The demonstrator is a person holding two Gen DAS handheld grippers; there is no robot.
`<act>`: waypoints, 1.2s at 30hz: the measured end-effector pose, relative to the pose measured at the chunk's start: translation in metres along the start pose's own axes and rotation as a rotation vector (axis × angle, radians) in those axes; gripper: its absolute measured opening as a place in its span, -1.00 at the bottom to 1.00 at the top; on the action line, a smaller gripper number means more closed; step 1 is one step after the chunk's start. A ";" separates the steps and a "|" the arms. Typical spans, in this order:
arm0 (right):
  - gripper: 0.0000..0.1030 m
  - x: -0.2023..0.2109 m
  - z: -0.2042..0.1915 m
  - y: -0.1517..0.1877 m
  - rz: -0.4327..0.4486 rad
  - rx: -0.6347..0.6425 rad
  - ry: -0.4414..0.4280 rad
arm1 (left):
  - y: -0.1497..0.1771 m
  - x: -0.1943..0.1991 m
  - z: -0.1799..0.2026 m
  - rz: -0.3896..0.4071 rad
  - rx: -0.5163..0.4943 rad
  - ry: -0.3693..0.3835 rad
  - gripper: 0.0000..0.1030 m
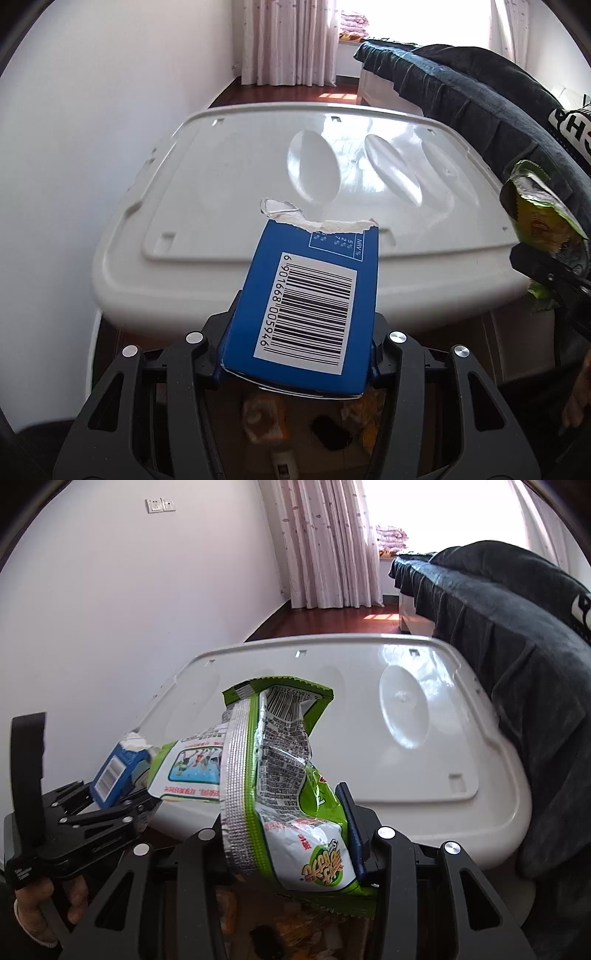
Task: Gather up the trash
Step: 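Carry the carton and snack bag over the box and open both tools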
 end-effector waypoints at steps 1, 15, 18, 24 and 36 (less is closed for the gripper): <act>-0.17 -0.001 -0.005 0.016 -0.020 -0.011 -0.003 | 0.016 0.008 -0.007 -0.015 0.020 0.006 -0.02; -0.17 -0.001 -0.048 0.130 -0.144 -0.011 0.030 | 0.112 0.011 -0.012 -0.138 0.007 0.011 -0.01; -0.17 0.002 -0.042 0.131 -0.141 -0.033 0.052 | 0.113 0.014 -0.013 -0.135 0.003 0.007 -0.01; -0.17 0.007 -0.040 0.129 -0.122 -0.034 0.078 | 0.113 0.015 -0.016 -0.121 0.018 0.013 -0.01; -0.17 0.005 -0.039 0.129 -0.127 -0.038 0.091 | 0.114 0.015 -0.014 -0.123 0.002 0.018 -0.01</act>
Point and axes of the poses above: each gripper's, at about its wrist camera, not at the fingertips, and x roughly against the way its jaws point, z to its right, y to its underside, the point moved 2 cm from there along -x, roughly the way its jaws point, and after that the axes turned 1 degree about -x, right-handed, at the moved point
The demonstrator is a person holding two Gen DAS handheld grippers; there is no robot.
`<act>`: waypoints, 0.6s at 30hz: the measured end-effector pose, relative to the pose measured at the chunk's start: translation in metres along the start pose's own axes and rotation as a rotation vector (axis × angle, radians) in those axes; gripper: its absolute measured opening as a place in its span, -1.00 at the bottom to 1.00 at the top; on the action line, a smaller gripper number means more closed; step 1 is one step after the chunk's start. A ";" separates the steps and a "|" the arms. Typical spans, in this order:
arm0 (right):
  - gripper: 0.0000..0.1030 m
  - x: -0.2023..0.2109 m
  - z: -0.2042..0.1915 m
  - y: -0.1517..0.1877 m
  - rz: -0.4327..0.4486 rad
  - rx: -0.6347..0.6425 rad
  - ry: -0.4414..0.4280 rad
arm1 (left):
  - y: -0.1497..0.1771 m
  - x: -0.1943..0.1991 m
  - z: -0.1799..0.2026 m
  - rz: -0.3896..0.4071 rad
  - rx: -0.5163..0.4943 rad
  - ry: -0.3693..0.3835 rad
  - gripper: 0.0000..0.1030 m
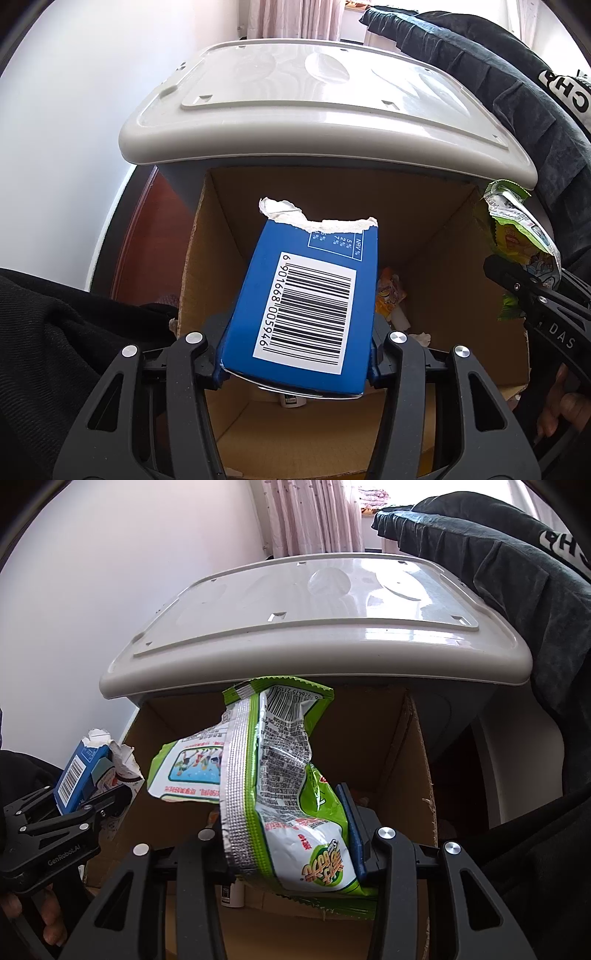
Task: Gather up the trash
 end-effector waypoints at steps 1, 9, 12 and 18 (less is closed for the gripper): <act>-0.17 0.000 0.000 0.000 0.001 -0.001 0.000 | 0.000 0.000 0.000 -0.001 0.001 -0.001 -0.01; 0.45 -0.001 0.004 -0.002 -0.004 -0.019 0.029 | 0.001 -0.005 0.002 -0.019 0.002 -0.014 0.44; 0.51 0.006 0.009 -0.004 0.031 -0.046 0.029 | 0.000 -0.007 -0.003 -0.032 0.023 -0.021 0.69; 0.51 0.012 0.018 -0.006 0.061 -0.087 0.037 | 0.001 -0.010 -0.007 -0.053 0.041 -0.012 0.71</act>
Point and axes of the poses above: each gripper's, at about its wrist camera, not at the fingertips, and x roughly against the way its jaws point, z to its right, y to its underside, the point moved 2 cm from there along -x, roughly the way its jaws point, and after that the axes turned 1 degree about -x, right-handed, at the moved point
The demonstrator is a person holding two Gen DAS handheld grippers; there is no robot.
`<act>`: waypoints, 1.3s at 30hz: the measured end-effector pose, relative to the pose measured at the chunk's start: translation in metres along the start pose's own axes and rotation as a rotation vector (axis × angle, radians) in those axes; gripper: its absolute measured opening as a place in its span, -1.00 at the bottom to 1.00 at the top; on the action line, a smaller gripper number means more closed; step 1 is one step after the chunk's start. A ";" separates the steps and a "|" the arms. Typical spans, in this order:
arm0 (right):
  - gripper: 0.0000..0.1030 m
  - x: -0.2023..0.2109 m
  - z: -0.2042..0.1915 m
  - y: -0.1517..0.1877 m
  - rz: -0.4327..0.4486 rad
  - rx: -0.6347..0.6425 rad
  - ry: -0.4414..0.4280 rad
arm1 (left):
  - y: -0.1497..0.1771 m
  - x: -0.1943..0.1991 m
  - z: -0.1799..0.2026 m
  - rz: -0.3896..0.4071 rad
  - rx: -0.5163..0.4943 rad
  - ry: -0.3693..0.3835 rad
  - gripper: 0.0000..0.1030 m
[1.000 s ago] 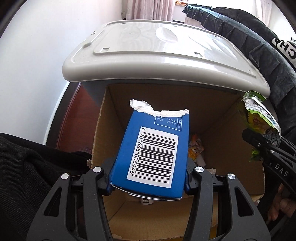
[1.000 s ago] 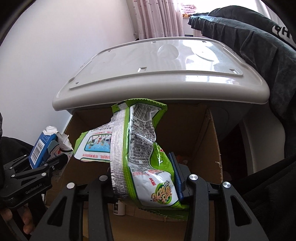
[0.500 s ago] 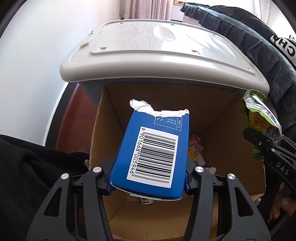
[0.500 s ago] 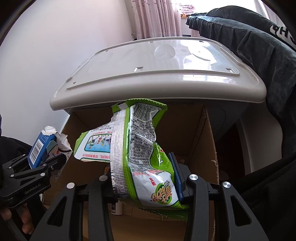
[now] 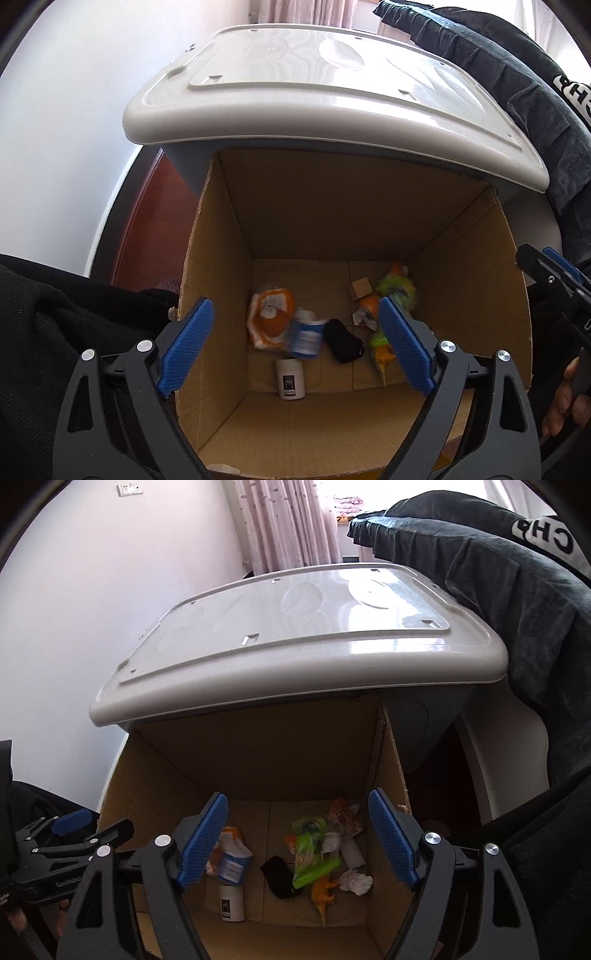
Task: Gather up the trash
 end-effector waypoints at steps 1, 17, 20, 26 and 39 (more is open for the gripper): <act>0.51 0.001 0.002 -0.001 0.006 -0.008 0.001 | 0.000 0.000 0.000 0.000 0.001 0.002 0.71; 0.72 0.003 0.006 -0.004 0.033 -0.033 0.012 | -0.003 0.005 -0.012 0.043 0.081 0.021 0.71; 0.75 0.004 0.006 -0.005 0.041 -0.036 0.014 | -0.004 0.006 -0.011 0.053 0.077 0.013 0.71; 0.83 0.008 0.000 -0.019 0.066 -0.009 0.020 | -0.015 0.017 -0.007 0.108 0.055 -0.008 0.71; 0.90 0.019 -0.003 -0.080 0.282 0.136 0.230 | -0.077 0.040 0.001 0.283 0.002 -0.020 0.71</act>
Point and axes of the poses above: each gripper's, at about its wrist camera, not at the fingertips, and x roughly against the way its jaws point, z to its right, y to its underside, the point moved 2 cm from there along -x, roughly the way its jaws point, and after that the axes turned 1 degree about -x, right-handed, at the moved point
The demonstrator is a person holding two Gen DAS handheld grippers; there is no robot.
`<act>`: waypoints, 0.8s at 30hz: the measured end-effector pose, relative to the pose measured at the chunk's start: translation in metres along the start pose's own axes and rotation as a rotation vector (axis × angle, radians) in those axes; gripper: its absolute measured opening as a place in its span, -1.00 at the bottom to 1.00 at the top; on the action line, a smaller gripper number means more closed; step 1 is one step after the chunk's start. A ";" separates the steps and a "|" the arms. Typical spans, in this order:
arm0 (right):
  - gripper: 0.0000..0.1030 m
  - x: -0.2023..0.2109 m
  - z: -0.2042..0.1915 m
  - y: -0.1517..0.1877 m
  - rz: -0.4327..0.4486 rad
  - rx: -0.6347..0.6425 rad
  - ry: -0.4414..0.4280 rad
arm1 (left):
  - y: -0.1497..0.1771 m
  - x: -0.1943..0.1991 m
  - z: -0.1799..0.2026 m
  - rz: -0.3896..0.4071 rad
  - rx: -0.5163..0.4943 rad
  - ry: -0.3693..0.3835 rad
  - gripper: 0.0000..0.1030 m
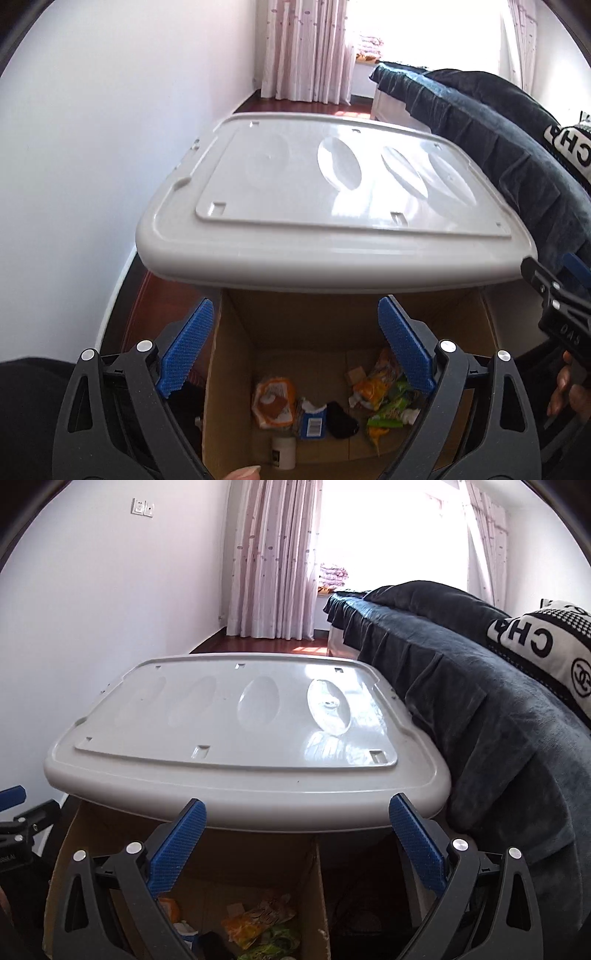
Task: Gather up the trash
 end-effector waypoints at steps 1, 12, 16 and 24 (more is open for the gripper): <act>0.90 -0.002 0.001 0.000 -0.003 -0.012 -0.003 | -0.004 -0.001 0.000 0.006 0.004 -0.006 0.71; 0.90 -0.004 -0.011 0.002 -0.006 -0.027 -0.036 | -0.007 -0.013 0.003 -0.009 0.006 -0.013 0.71; 0.90 -0.006 -0.012 0.003 -0.010 -0.030 -0.040 | -0.005 -0.015 0.006 -0.011 -0.009 -0.015 0.71; 0.90 -0.008 -0.010 0.004 -0.017 -0.036 -0.034 | -0.002 -0.018 0.002 -0.025 0.008 -0.011 0.71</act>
Point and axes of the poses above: each gripper's, at about its wrist camera, not at the fingertips, and x roughly against the way its jaws point, z to its right, y to its underside, the point moved 2 cm from there along -x, roughly the way its jaws point, and after that the axes turned 1 degree about -x, right-handed, at the moved point
